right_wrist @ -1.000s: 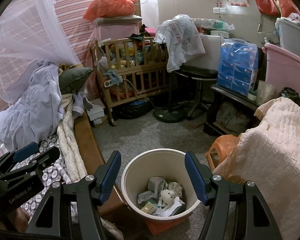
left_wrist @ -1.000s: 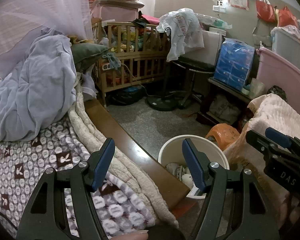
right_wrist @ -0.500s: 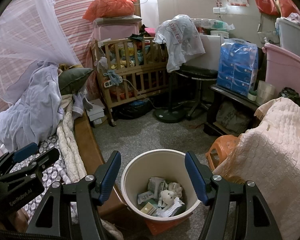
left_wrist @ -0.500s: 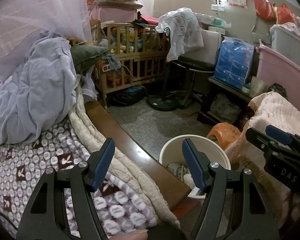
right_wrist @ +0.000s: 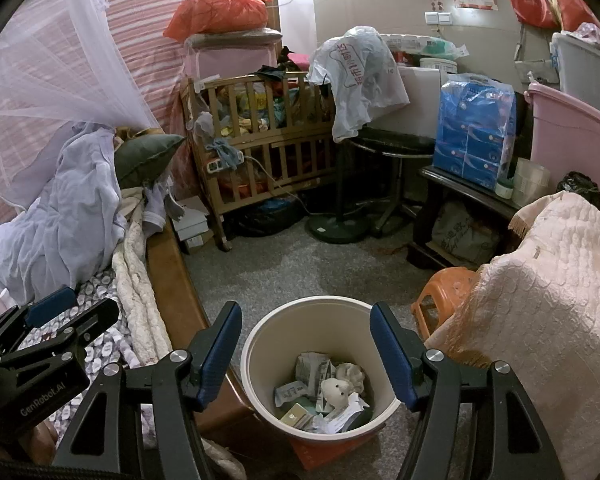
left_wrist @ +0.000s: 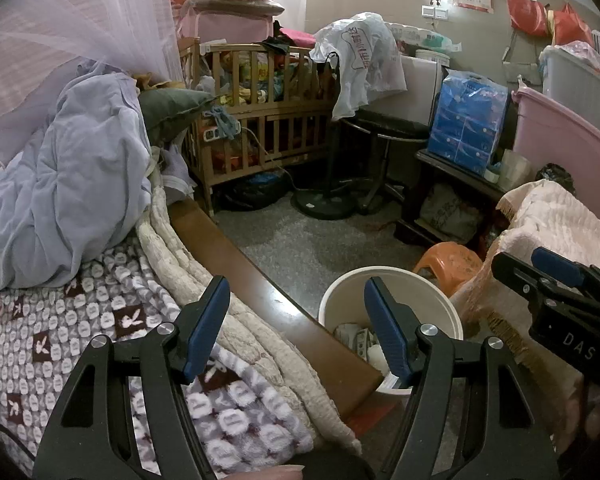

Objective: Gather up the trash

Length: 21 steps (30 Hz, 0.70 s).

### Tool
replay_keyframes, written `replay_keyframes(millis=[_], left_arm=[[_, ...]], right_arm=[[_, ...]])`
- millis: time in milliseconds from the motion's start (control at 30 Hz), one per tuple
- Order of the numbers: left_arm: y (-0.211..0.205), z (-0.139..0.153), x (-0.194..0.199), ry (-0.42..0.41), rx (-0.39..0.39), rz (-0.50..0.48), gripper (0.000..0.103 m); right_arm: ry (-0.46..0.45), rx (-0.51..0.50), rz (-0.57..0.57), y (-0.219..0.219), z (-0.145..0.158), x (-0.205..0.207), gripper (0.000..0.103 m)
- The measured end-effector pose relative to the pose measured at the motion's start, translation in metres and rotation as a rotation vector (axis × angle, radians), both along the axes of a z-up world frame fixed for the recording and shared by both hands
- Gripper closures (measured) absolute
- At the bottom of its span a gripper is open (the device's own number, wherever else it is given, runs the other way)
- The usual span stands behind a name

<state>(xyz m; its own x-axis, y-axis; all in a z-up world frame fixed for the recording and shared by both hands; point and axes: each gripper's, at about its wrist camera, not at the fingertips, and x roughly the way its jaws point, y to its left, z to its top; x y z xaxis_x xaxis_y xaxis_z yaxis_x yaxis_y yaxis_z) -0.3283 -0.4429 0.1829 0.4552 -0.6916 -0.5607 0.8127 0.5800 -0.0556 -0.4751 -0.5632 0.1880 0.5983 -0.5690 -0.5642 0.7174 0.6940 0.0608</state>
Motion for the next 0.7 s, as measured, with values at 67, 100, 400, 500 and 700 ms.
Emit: replay_keyframes(millis=[67,100,400,500,700], left_arm=[[0.0,0.0001,-0.0002,-0.001,0.0,0.0,0.034],[0.0,0.0,-0.0001,-0.001,0.0,0.0,0.034],[-0.0011,0.0,-0.0007,0.001,0.002,0.0,0.034],[-0.0003,-0.0029,-0.0025,0.002,0.005,-0.012,0.034],[0.0041,-0.0061,-0.0012,0.007,0.002,-0.031,0.034]], right_arm=[[-0.001,0.001,0.0,-0.0002,0.0,-0.0001,0.039],[-0.001,0.001,0.0,-0.0004,0.0,0.0,0.039],[0.002,0.001,0.001,-0.0009,0.0002,0.0002,0.038],[0.006,0.002,0.0,-0.0015,-0.002,-0.001,0.038],[0.007,0.002,-0.001,-0.0009,-0.002,-0.0011,0.038]])
